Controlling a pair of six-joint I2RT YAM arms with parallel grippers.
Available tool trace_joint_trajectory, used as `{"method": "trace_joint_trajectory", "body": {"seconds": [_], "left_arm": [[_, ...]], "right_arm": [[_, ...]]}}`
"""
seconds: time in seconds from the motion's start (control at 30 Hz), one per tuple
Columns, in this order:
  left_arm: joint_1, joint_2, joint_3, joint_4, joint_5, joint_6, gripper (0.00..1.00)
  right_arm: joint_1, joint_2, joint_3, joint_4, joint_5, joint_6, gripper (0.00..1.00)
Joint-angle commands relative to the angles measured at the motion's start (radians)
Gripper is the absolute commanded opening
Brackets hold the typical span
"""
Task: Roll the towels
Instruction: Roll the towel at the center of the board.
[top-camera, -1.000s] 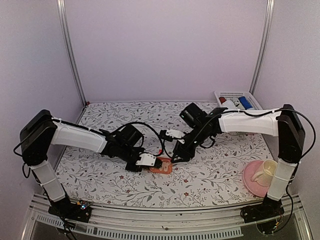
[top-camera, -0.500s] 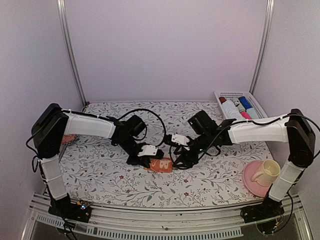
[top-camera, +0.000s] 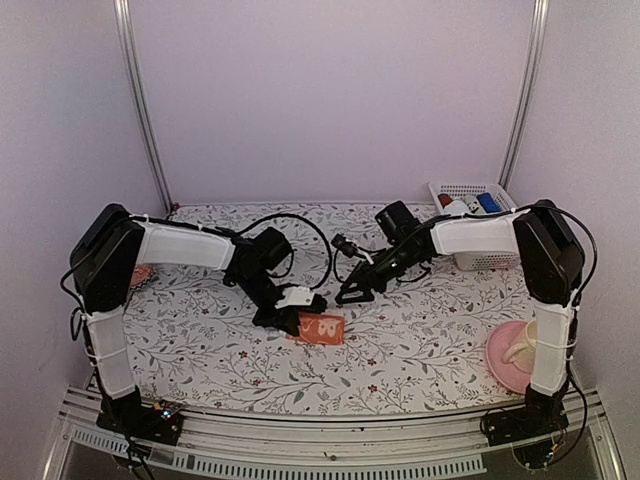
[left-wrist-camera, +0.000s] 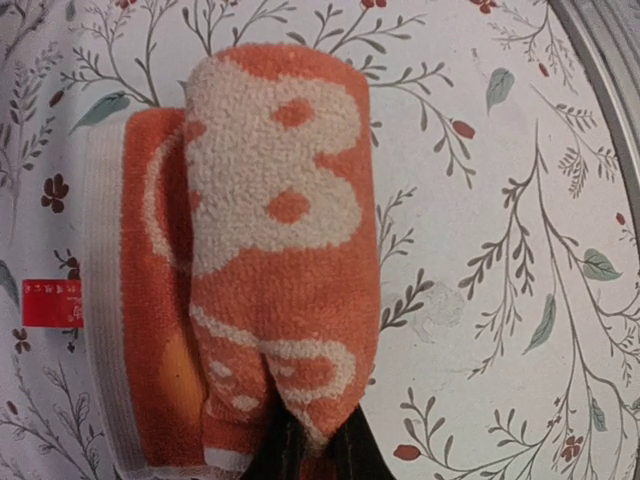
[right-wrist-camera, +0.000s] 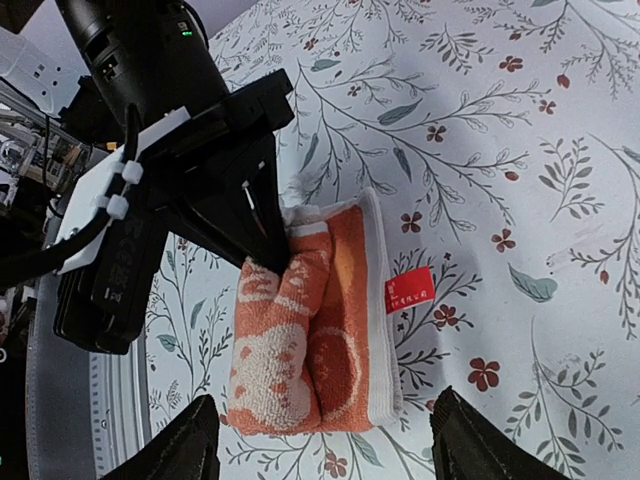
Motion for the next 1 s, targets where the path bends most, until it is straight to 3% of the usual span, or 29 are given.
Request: {"method": "trace_joint_trajectory", "body": {"seconds": [0.0, 0.17, 0.97], "left_arm": [[0.014, 0.058, -0.001, -0.076, -0.020, -0.004, 0.00], [0.016, 0.075, 0.001, -0.076, -0.018, -0.003, 0.00], [0.044, 0.129, 0.080, -0.124, -0.014, -0.023, 0.00]], "right_arm": [[0.004, 0.100, 0.079, -0.049, -0.119, 0.050, 0.74], [0.005, 0.167, 0.116, -0.046, -0.196, 0.070, 0.75], [0.053, 0.306, 0.199, -0.098, -0.292, 0.058, 0.76]]}}
